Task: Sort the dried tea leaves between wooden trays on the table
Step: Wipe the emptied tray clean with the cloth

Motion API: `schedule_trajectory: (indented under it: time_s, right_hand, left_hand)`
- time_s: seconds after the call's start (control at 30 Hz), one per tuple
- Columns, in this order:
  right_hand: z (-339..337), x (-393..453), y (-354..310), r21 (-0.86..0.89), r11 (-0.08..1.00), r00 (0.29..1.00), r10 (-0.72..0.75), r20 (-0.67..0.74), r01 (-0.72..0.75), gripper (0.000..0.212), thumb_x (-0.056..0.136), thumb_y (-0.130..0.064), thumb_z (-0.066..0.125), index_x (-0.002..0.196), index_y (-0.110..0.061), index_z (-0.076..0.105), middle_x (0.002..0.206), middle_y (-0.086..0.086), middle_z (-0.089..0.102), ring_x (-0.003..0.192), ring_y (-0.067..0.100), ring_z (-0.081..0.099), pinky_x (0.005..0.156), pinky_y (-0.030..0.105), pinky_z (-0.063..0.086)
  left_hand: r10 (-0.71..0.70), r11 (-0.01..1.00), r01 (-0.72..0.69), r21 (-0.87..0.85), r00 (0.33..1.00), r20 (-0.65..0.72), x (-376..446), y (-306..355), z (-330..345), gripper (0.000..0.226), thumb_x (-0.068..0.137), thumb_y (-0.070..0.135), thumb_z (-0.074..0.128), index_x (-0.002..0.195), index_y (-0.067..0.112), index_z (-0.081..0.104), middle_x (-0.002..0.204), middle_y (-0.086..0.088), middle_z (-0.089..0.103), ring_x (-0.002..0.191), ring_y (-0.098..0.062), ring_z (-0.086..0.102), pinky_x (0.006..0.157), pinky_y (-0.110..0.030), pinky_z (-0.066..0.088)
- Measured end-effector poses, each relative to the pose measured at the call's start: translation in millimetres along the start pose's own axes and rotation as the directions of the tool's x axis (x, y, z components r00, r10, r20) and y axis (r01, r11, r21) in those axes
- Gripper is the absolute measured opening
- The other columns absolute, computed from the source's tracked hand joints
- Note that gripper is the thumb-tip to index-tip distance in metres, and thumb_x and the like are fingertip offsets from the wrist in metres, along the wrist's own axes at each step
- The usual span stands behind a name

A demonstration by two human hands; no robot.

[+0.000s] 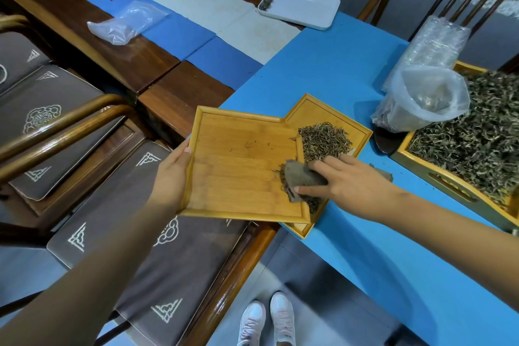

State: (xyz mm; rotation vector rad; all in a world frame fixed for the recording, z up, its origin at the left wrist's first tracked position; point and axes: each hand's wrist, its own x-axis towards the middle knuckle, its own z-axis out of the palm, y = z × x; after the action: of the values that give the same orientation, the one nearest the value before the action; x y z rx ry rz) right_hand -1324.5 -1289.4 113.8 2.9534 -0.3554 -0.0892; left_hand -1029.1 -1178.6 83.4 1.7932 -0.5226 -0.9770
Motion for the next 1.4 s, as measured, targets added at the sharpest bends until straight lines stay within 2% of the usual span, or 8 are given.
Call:
schedule_trajectory:
  time_s: [0.1, 0.17, 0.3, 0.47, 0.73, 0.97, 1.13, 1.4]
  right_hand:
    - [-4.7, 3.3, 6.5, -0.001, 0.993, 0.992, 0.120, -0.034, -0.120, 0.068, 0.058, -0.005, 0.078, 0.119, -0.033, 0.062, 0.099, 0.011, 0.064, 0.080, 0.027, 0.061, 0.059, 0.034, 0.048]
    - [-7.5, 3.5, 7.9, 0.057, 0.985, 0.985, 0.166, -0.047, -0.163, 0.066, 0.063, -0.006, 0.077, 0.121, -0.033, 0.060, 0.101, 0.013, 0.063, 0.082, 0.028, 0.060, 0.060, 0.035, 0.049]
    - [-8.6, -2.6, -3.8, 0.192, 0.980, 0.996, 0.065, -0.059, -0.052, 0.055, 0.070, -0.009, 0.074, 0.118, -0.034, 0.063, 0.098, 0.012, 0.063, 0.077, 0.026, 0.059, 0.055, 0.038, 0.052]
    - [3.2, -9.9, -17.3, 0.152, 0.988, 1.000, -0.002, -0.023, 0.006, 0.062, 0.064, -0.012, 0.079, 0.119, -0.037, 0.061, 0.097, 0.007, 0.064, 0.074, 0.021, 0.060, 0.054, 0.032, 0.052]
    - [19.2, -2.6, -4.2, 0.110, 0.988, 0.992, 0.114, -0.057, -0.108, 0.065, 0.065, -0.007, 0.077, 0.123, -0.032, 0.059, 0.091, 0.011, 0.063, 0.069, 0.023, 0.058, 0.051, 0.031, 0.048]
    - [23.3, 7.0, 9.0, 0.108, 0.970, 0.976, 0.219, 0.011, -0.219, 0.061, 0.075, -0.003, 0.068, 0.128, -0.031, 0.055, 0.102, 0.017, 0.062, 0.077, 0.031, 0.058, 0.056, 0.035, 0.047]
    - [30.4, 16.0, 17.8, 0.133, 0.940, 0.949, 0.306, 0.068, -0.313, 0.058, 0.084, -0.006, 0.057, 0.134, -0.033, 0.046, 0.113, 0.018, 0.054, 0.090, 0.034, 0.052, 0.069, 0.041, 0.046]
    - [39.7, 22.4, 33.7, 0.104, 0.871, 0.875, 0.466, 0.128, -0.480, 0.060, 0.089, -0.007, 0.048, 0.140, -0.035, 0.034, 0.121, 0.015, 0.045, 0.105, 0.032, 0.043, 0.078, 0.042, 0.042]
  left_hand:
    - [-0.002, 1.000, 0.002, 0.002, 1.000, -0.007, -1.0, -0.4, 1.3, 0.037, 0.100, 0.028, 0.035, 0.133, 0.033, 0.052, 0.110, 0.013, 0.061, 0.083, 0.009, 0.058, 0.056, -0.006, 0.044]
    - [0.009, 1.000, -0.009, 0.012, 1.000, -0.009, -2.2, 1.2, 2.5, 0.036, 0.100, 0.028, 0.034, 0.131, 0.034, 0.052, 0.100, 0.021, 0.061, 0.073, 0.015, 0.060, 0.050, -0.002, 0.043]
    - [0.021, 1.000, -0.020, 0.021, 1.000, -0.014, -3.3, 4.7, 4.4, 0.036, 0.100, 0.028, 0.034, 0.131, 0.033, 0.052, 0.096, 0.026, 0.057, 0.070, 0.019, 0.057, 0.047, 0.003, 0.040]
    - [0.030, 0.999, -0.030, 0.030, 1.000, 0.007, -5.9, 7.0, 5.5, 0.034, 0.100, 0.027, 0.035, 0.129, 0.033, 0.053, 0.097, 0.024, 0.059, 0.072, 0.019, 0.059, 0.048, 0.002, 0.041]
    - [0.032, 0.998, -0.034, 0.058, 0.999, 0.038, -7.7, 6.1, 1.7, 0.033, 0.100, 0.029, 0.036, 0.126, 0.035, 0.056, 0.112, 0.014, 0.062, 0.102, -0.002, 0.056, 0.076, -0.020, 0.043]
    - [0.025, 0.997, -0.030, 0.065, 0.997, 0.072, -7.1, -0.4, 0.5, 0.030, 0.099, 0.029, 0.039, 0.114, 0.043, 0.061, 0.111, 0.014, 0.065, 0.103, -0.005, 0.059, 0.084, -0.026, 0.044]
    - [0.002, 0.997, -0.009, 0.077, 0.996, 0.088, -11.0, 1.6, 1.2, 0.032, 0.098, 0.032, 0.039, 0.093, 0.056, 0.060, 0.097, 0.026, 0.064, 0.093, 0.002, 0.059, 0.069, -0.017, 0.044]
    - [0.020, 0.994, -0.027, 0.106, 0.998, 0.067, -14.2, 3.9, -2.8, 0.026, 0.098, 0.032, 0.040, 0.103, 0.052, 0.056, 0.085, 0.035, 0.061, 0.077, 0.018, 0.059, 0.056, -0.004, 0.043]
